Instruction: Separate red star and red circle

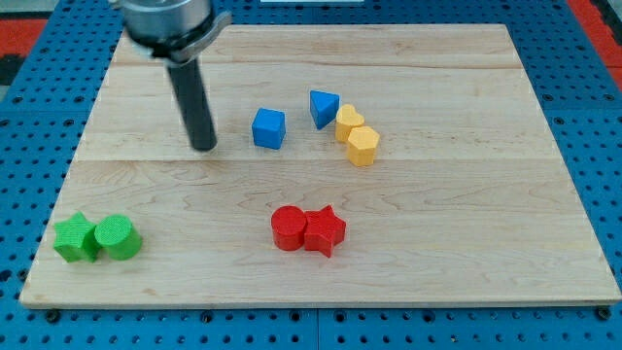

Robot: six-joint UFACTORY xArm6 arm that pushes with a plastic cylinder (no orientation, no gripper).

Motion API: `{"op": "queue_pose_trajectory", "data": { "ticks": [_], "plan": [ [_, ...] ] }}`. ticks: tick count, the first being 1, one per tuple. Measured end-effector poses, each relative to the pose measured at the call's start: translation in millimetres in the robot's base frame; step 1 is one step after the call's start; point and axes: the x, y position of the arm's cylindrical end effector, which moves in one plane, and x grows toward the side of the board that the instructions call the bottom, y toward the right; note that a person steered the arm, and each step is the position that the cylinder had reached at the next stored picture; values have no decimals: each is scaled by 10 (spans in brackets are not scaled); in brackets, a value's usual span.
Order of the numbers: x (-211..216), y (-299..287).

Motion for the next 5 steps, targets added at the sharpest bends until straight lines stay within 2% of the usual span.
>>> {"op": "queue_pose_trajectory", "data": {
  "ticks": [1, 2, 5],
  "plan": [
    [460, -20],
    [900, 260],
    [1693, 1297]
  ]
}}
